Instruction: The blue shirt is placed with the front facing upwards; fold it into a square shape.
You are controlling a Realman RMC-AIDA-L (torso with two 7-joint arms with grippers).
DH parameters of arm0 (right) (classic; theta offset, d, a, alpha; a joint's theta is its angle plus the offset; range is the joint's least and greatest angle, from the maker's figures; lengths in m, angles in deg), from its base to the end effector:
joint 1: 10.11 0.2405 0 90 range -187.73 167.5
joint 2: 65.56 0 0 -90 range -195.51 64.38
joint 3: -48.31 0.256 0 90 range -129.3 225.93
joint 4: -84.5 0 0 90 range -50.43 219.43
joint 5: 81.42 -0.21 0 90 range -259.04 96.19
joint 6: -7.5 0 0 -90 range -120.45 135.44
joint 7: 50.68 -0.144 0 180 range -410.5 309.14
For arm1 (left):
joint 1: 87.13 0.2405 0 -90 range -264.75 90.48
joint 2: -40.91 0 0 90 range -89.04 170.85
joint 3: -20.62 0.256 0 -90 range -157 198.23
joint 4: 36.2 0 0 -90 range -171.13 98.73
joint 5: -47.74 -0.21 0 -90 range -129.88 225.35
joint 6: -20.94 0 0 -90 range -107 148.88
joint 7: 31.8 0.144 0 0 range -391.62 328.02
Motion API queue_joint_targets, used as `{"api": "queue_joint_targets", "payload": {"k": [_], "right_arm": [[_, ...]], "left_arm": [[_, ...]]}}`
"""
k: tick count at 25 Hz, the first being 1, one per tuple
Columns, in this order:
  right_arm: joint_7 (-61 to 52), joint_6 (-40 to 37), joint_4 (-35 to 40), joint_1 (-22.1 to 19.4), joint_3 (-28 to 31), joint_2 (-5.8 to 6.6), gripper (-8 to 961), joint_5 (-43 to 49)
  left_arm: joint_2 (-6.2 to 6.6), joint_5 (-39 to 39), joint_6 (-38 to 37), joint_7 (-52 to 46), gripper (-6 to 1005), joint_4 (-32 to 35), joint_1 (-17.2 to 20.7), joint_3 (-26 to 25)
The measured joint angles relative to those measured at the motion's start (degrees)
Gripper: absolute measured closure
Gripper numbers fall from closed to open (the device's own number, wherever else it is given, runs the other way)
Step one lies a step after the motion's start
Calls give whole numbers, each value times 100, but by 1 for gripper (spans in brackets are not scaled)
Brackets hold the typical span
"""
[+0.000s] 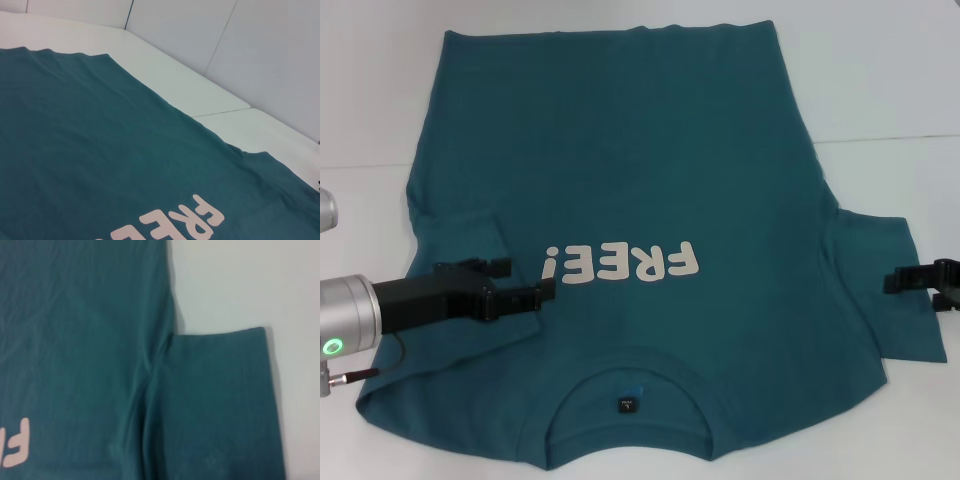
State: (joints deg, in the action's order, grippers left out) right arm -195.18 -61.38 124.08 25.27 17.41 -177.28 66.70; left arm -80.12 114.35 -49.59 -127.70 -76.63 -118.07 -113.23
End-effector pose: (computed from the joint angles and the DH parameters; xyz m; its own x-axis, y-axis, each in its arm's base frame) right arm 0.3526 0.3748 0.0733 0.0804 -0.8734 -0.4803 -0.9548 0.0709 -0.2887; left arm -0.2659 0.3662 -0.0128 0.6823 0.5304 0.5031 0.6988 -0.6754 -0.2356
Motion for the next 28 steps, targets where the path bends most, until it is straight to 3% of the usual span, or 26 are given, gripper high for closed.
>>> {"api": "queue_joint_targets", "payload": {"k": [17,22,28], "right_arm": [[32,1,-21,-43,-28,-16,39,-340],[34,1,-30,-65,4,-15,141,-341],[57,0,-30,-98,-11,-7,409,-344]], "left_arm": [[3,0,11,2,111,-1,0,-2],[8,0,13,2,111,-1,-1,0],[2,0,13,0,112,-1,-7,0]]}}
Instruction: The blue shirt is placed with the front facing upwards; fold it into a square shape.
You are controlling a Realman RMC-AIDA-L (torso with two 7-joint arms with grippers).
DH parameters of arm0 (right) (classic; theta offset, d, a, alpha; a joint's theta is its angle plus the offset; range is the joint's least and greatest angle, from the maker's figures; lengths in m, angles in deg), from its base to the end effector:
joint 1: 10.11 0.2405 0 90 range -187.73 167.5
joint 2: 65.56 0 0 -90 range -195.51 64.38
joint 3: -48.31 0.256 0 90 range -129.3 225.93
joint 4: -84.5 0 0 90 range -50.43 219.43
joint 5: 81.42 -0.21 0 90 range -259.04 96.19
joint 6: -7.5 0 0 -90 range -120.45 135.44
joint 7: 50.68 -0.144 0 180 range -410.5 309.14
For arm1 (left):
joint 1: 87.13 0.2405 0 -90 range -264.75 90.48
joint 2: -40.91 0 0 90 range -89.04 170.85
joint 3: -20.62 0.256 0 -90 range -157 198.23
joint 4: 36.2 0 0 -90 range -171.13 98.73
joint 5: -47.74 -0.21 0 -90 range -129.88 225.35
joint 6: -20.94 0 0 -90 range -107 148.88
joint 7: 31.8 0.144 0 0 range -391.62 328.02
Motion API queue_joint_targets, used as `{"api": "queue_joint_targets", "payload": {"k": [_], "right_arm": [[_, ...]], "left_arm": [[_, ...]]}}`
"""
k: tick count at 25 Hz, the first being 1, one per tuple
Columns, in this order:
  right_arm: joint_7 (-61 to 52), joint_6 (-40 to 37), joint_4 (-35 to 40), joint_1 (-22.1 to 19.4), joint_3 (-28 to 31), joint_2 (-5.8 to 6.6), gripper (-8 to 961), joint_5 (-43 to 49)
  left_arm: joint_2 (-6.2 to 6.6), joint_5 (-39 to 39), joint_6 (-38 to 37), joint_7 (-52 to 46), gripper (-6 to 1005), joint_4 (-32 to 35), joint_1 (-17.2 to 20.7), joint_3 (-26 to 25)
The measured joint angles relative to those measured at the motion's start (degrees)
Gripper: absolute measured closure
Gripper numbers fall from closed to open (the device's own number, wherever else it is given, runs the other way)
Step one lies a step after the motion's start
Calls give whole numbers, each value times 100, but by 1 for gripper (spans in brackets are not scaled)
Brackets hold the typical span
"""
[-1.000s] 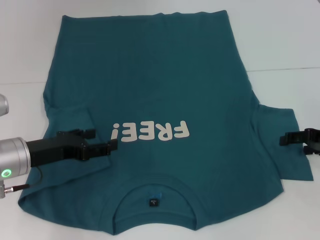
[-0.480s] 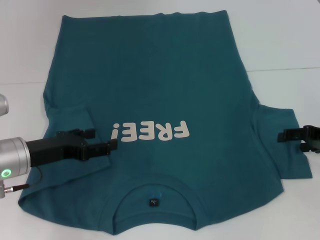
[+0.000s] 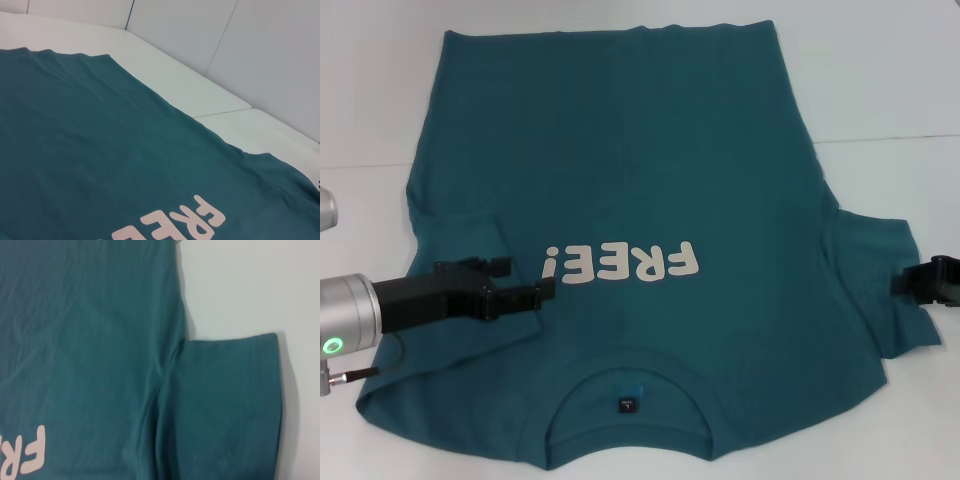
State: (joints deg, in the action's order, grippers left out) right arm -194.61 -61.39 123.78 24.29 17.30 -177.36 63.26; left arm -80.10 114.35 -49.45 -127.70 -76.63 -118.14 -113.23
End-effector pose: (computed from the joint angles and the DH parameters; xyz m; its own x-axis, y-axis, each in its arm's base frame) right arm 0.3524 0.3725 0.0716 0.0598 -0.8606 -0.5057 -0.9672 0.0752 -0.2425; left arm -0.2658 0.3669 -0.0125 0.6830 0.5294 0.5032 0.6984 -0.6749 -0.2380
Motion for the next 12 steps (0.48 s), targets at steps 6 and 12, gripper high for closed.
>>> {"api": "queue_joint_targets", "payload": {"k": [6,12], "right_arm": [[121,-33,0,0,-17,1,546,-1],[203,-53,55,1,-18,-19,772,-9]], "left_arm": [[-2,0,0,-10,112,0,-2,-29],[3,0,0,-26,112,-5,-5,-43]]}}
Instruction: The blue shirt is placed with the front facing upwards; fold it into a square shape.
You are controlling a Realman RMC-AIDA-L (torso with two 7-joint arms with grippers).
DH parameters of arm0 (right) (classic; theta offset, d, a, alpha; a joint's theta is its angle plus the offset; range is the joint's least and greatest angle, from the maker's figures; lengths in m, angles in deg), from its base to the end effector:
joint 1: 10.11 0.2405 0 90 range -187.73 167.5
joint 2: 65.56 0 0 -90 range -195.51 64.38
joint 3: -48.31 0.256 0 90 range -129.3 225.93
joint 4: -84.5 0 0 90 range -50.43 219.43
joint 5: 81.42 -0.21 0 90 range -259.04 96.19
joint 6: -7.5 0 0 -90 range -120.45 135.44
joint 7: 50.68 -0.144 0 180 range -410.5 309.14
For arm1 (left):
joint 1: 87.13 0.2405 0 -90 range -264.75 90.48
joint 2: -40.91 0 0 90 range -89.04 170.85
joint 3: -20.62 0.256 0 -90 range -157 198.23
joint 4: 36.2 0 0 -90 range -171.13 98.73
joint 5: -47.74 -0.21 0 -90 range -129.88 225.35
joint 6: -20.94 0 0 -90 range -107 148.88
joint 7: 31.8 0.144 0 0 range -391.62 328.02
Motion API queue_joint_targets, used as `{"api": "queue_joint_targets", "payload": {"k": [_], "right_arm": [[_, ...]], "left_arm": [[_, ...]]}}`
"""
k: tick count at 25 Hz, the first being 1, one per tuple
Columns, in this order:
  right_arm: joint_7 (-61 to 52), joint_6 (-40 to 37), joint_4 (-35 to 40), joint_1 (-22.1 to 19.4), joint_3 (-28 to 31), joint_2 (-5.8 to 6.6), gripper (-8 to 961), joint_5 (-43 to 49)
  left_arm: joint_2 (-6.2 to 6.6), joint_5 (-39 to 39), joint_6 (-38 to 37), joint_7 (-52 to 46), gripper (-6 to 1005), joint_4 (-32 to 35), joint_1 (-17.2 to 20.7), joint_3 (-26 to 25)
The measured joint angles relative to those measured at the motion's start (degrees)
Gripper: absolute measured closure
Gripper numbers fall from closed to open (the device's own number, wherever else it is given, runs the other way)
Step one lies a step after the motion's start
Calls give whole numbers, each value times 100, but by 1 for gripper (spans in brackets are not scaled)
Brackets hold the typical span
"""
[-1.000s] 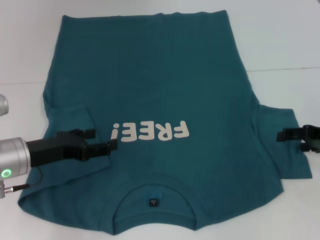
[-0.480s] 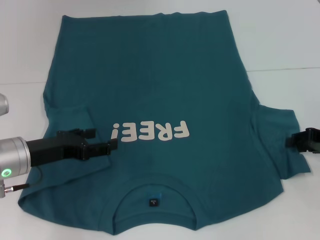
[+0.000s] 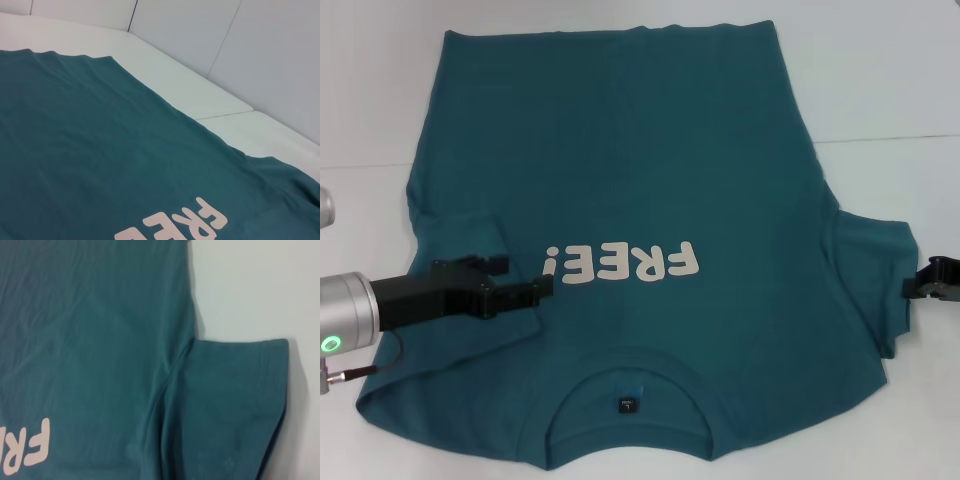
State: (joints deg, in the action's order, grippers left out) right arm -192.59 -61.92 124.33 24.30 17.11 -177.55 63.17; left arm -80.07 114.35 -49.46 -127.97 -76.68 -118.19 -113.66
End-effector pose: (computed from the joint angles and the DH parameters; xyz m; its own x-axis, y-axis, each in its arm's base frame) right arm 0.3502 0.3727 0.0713 0.0993 -0.8645 -0.4928 -0.9653 0.0366 -0.2587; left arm -0.2660 0.3676 -0.0110 0.6771 0.5310 0.5094 0.7039 -0.6693 -0.2380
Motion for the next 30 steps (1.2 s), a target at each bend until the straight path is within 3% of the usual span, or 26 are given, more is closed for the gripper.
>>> {"api": "queue_joint_targets", "payload": {"k": [1,6,30], "right_arm": [[21,-11,6,-1,3,-3,839,-2],[115,-61,26,9,44,11,954,-2],[148,-233,328,-140,125,119,955,-213]], "left_arm": [[0,0,0,0,112,0,-5,-1],[4,1,0,-11,112,3,-25,-8],[17,45,97,-33,111,-4,-90,-20]]}}
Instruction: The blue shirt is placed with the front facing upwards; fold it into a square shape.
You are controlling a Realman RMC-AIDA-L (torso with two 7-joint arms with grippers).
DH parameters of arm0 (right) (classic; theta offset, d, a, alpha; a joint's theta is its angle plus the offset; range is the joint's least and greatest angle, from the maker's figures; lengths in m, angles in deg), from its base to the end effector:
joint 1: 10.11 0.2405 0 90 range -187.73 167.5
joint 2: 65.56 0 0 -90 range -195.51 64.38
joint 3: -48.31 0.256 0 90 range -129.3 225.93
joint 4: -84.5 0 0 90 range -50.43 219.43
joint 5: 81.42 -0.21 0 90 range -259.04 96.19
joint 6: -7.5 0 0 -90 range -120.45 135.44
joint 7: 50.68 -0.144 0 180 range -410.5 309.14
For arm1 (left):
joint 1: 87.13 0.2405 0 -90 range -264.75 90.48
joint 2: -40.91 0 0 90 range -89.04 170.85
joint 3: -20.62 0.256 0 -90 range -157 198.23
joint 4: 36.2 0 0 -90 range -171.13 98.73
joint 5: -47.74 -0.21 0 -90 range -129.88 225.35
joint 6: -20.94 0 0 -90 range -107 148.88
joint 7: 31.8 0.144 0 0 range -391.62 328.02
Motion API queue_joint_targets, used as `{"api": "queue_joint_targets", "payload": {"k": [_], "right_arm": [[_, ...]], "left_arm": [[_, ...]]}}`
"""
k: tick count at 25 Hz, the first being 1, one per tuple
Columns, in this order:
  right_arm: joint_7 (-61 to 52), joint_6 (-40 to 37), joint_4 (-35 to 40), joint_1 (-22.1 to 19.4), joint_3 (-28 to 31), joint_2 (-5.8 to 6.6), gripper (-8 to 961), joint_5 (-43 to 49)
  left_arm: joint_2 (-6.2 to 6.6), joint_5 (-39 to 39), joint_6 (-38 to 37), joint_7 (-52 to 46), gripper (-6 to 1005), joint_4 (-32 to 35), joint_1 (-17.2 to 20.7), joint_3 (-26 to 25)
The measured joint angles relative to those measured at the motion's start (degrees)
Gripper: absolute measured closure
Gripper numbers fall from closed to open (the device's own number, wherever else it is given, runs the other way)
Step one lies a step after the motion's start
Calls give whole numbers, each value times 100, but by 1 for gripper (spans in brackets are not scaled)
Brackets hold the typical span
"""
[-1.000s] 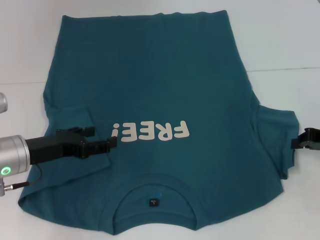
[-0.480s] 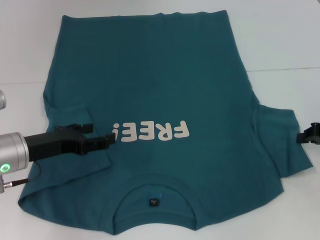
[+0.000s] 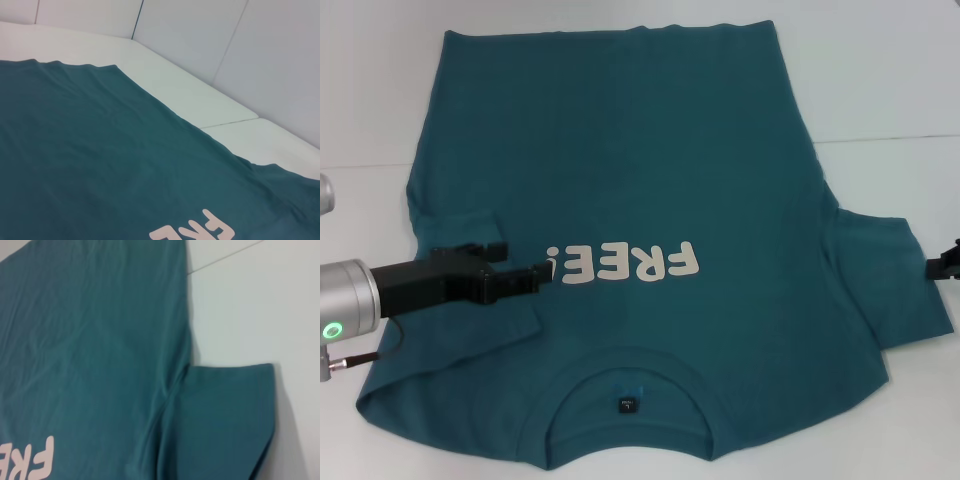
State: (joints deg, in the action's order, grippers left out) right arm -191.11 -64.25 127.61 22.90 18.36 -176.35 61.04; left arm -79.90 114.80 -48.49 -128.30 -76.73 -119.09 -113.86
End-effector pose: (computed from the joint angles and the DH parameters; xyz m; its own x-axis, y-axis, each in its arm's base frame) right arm 0.3517 0.3713 0.0954 0.1267 -0.8373 -0.5318 -0.9653 0.0193 -0.2604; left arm -0.2617 0.3747 -0.0078 0.6775 0.5196 0.5206 0.7031 -0.6654 -0.2508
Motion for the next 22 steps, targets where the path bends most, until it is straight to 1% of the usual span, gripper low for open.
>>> {"api": "queue_joint_targets", "payload": {"k": [8,13,22], "right_arm": [[-1,-30,171,-147,201,87,955,-5],[-2,-38,213,-155,242,152,954,-9],[-7,-24,215,-85,315,304,954,-18]], "left_arm": [[24,-1,43,-62,112,8,-66,0],[34,-4,44,-62,112,12,-101,1],[32,-29,43,-62,111,-10,-112,1]]}}
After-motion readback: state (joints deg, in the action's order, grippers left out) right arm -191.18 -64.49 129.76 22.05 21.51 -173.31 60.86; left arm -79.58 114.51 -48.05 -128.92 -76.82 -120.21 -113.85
